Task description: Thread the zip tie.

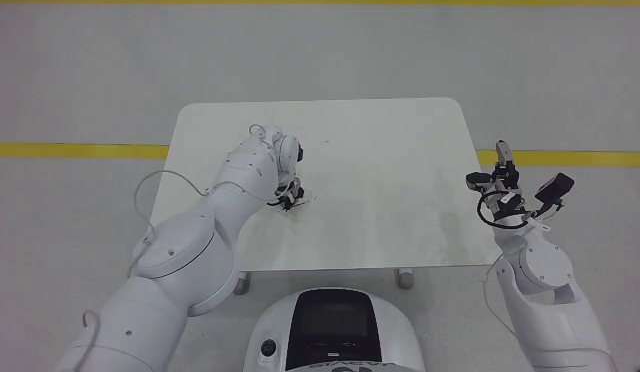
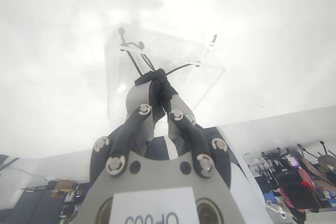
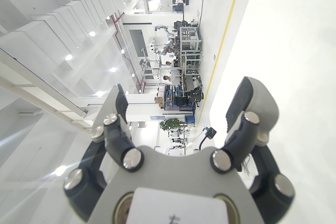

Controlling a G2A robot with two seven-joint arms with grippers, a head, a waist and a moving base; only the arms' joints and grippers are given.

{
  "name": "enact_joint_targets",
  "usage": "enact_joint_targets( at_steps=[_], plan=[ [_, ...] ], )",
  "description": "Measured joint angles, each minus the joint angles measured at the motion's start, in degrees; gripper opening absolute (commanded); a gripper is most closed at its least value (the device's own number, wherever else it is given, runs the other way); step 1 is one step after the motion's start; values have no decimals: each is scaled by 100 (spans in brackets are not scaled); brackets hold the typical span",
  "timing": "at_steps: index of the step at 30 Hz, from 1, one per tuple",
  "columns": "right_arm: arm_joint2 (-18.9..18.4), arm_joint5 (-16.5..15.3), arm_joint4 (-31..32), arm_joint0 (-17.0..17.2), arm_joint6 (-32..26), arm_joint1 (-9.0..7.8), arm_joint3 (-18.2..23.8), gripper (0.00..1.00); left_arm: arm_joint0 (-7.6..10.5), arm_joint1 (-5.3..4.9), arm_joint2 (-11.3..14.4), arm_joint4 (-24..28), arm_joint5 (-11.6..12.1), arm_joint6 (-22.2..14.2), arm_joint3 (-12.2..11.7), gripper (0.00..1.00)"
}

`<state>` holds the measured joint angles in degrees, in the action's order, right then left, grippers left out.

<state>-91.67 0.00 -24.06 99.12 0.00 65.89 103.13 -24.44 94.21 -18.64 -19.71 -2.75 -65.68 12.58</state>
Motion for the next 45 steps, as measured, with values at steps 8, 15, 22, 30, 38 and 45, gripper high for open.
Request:
enact_joint_targets(
  at_steps=[8, 15, 22, 30, 38, 45],
  plan=[
    [0, 0, 0, 0, 0, 0, 0, 100, 8, -151, -80, 163, 210, -13, 72, 0],
    [0, 0, 0, 0, 0, 0, 0, 100, -26, -284, -102, 168, 262, 103, 302, 0],
    [0, 0, 0, 0, 0, 0, 0, 100, -68, -291, -102, 171, 303, 184, 322, 0],
    [0, 0, 0, 0, 0, 0, 0, 100, -91, -384, -126, 195, 427, 319, 441, 0],
    [0, 0, 0, 0, 0, 0, 0, 100, -139, -528, -166, 199, 549, 429, 658, 0],
    [0, 0, 0, 0, 0, 0, 0, 100, -191, -698, -197, 148, 594, 425, 854, 0]
  ],
)
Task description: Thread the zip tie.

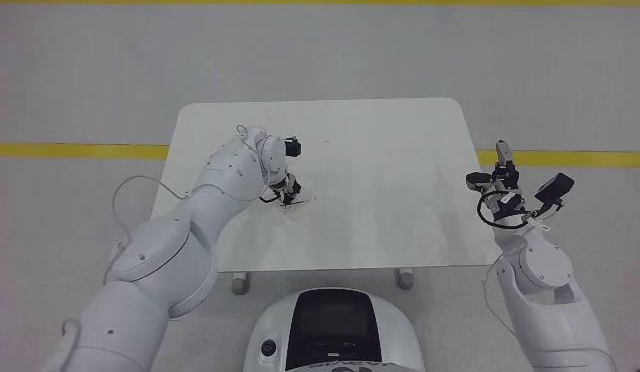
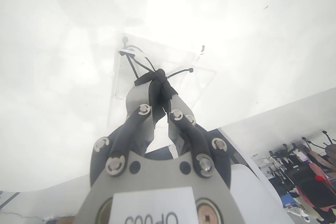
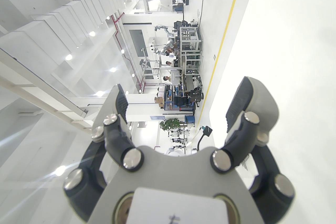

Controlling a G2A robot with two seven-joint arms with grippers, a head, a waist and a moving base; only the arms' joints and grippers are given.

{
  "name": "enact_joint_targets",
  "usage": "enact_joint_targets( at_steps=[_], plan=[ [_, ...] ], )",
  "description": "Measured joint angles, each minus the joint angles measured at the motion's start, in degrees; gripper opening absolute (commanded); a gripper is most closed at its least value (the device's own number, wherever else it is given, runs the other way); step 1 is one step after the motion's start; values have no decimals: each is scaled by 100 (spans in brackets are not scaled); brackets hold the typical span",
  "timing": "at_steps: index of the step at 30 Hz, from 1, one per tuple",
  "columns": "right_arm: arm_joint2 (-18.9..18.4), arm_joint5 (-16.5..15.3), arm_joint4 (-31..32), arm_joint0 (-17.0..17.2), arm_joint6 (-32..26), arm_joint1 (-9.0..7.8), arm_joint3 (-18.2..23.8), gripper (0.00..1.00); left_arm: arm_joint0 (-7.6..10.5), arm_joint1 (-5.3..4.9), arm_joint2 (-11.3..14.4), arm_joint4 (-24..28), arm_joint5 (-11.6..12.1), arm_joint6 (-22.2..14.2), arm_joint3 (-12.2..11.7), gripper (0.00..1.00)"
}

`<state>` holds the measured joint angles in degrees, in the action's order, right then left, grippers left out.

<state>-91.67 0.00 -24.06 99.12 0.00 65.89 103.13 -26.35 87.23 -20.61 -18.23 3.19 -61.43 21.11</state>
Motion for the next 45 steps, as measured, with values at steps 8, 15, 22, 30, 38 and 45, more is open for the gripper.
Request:
enact_joint_targets(
  at_steps=[8, 15, 22, 30, 38, 45],
  plan=[
    [0, 0, 0, 0, 0, 0, 0, 100, 1, -45, 17, -94, 45, 81, 91, 0],
    [0, 0, 0, 0, 0, 0, 0, 100, -46, -72, 15, -123, 84, 241, 130, 0],
    [0, 0, 0, 0, 0, 0, 0, 100, -97, -204, -16, -186, 175, 328, 292, 0],
    [0, 0, 0, 0, 0, 0, 0, 100, -155, -456, -142, -256, 176, 448, 754, 0],
    [0, 0, 0, 0, 0, 0, 0, 100, -351, -875, -409, -267, 259, 236, 1505, 0],
    [0, 0, 0, 0, 0, 0, 0, 100, -594, -1337, -805, -328, 236, 99, 2284, 0]
  ],
)
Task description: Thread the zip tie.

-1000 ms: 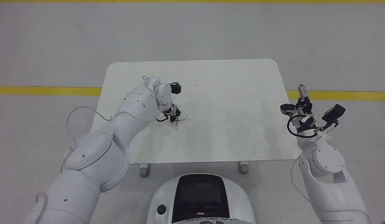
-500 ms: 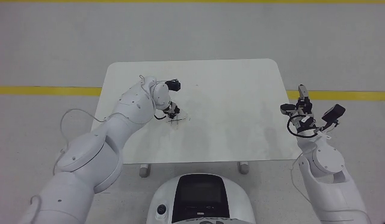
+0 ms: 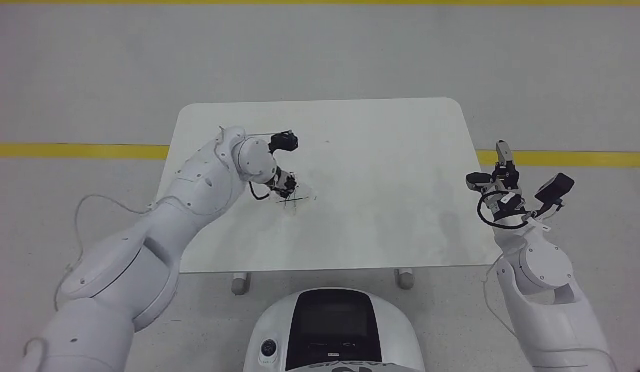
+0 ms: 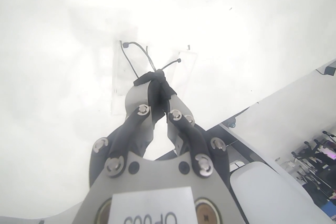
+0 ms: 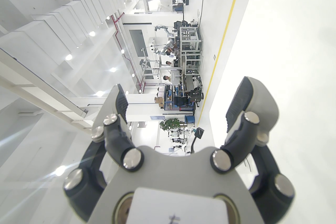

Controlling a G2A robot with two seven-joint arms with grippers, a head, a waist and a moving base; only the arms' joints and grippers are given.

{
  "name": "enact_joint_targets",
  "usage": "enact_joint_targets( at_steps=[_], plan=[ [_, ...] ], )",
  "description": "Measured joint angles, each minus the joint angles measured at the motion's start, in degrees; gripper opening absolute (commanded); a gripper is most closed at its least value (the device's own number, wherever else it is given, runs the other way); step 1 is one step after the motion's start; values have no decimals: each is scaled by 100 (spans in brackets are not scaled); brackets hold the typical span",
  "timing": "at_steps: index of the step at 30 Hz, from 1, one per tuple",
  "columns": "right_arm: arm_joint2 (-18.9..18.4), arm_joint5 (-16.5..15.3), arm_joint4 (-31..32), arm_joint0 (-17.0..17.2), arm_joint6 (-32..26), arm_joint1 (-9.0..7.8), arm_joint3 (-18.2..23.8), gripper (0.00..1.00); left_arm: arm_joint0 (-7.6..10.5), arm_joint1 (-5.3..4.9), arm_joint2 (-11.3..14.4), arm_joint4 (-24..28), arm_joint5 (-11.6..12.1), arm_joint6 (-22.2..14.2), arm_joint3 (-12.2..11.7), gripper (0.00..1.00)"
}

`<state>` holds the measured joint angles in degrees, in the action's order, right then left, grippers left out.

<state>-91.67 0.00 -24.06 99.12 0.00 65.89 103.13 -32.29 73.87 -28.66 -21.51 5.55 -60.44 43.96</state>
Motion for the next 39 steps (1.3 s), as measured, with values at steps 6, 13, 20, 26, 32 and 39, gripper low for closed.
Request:
enact_joint_targets(
  at_steps=[6, 13, 20, 26, 32, 39],
  plan=[
    [0, 0, 0, 0, 0, 0, 0, 100, -400, -484, -503, -146, -151, -189, 985, 0],
    [0, 0, 0, 0, 0, 0, 0, 100, -1004, -1031, -1271, -134, 86, -583, 2148, 0],
    [0, 0, 0, 0, 0, 0, 0, 100, -1437, -1334, -1775, -36, 297, -822, 2788, 0],
    [0, 0, 0, 0, 0, 0, 0, 100, -1553, -1443, -1913, 186, 771, -1051, 2964, 0],
    [0, 0, 0, 0, 0, 0, 0, 100, -1490, -1530, -2053, 713, 1406, -1353, 2779, 0],
    [0, 0, 0, 0, 0, 0, 0, 100, -1472, -1683, -2108, 1513, 1392, -1862, 3018, 0]
  ],
)
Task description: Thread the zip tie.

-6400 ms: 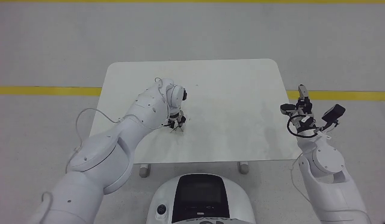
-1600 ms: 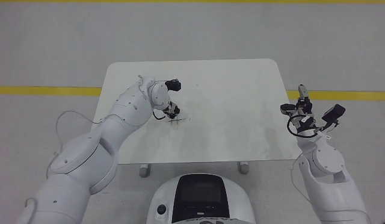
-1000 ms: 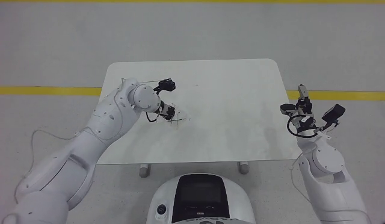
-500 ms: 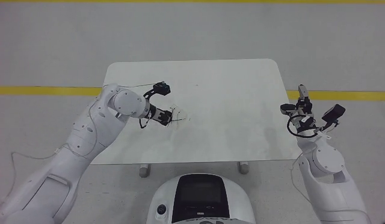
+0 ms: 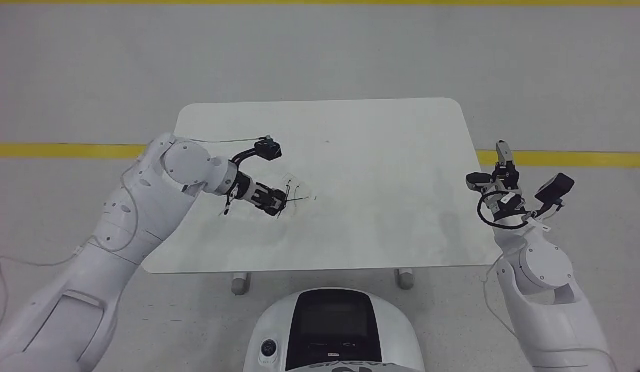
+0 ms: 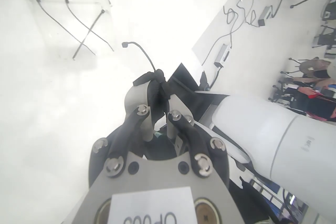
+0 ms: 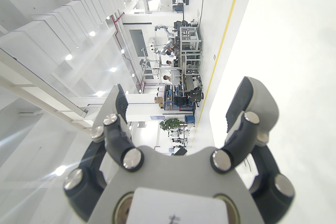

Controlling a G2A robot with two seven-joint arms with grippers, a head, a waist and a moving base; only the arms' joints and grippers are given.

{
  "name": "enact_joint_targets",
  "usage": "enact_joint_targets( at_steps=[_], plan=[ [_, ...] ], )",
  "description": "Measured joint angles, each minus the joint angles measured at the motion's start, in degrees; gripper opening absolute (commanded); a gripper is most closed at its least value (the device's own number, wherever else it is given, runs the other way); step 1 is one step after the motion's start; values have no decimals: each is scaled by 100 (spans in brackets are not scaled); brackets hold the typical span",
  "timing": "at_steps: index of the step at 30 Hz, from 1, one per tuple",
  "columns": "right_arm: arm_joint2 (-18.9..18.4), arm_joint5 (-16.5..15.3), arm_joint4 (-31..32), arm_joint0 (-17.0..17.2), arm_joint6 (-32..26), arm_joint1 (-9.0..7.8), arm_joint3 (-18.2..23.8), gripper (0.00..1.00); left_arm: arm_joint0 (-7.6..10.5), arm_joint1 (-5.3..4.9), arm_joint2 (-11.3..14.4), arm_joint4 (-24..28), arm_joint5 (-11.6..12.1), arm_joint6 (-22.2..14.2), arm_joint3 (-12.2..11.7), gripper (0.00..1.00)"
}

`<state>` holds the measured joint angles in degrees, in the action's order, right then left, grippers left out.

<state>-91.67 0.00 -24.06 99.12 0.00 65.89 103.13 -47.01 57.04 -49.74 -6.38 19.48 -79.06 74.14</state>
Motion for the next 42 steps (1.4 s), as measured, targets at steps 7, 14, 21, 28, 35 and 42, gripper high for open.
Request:
enact_joint_targets(
  at_steps=[7, 14, 21, 28, 35, 42],
  plan=[
    [0, 0, 0, 0, 0, 0, 0, 100, 32, -71, 219, 379, 0, -58, 75, 0],
    [0, 0, 0, 0, 0, 0, 0, 100, 14, -69, 220, 361, -2, -19, 84, 0],
    [0, 0, 0, 0, 0, 0, 0, 100, -94, -208, -62, 828, 1, -59, 89, 0],
    [0, 0, 0, 0, 0, 0, 0, 100, -375, -509, -427, 1514, 1, -58, 384, 0],
    [0, 0, 0, 0, 0, 0, 0, 100, -527, -860, -647, 2105, 1, -58, 392, 0],
    [0, 0, 0, 0, 0, 0, 0, 100, -516, -988, -652, 2200, 1, -58, 304, 0]
  ],
)
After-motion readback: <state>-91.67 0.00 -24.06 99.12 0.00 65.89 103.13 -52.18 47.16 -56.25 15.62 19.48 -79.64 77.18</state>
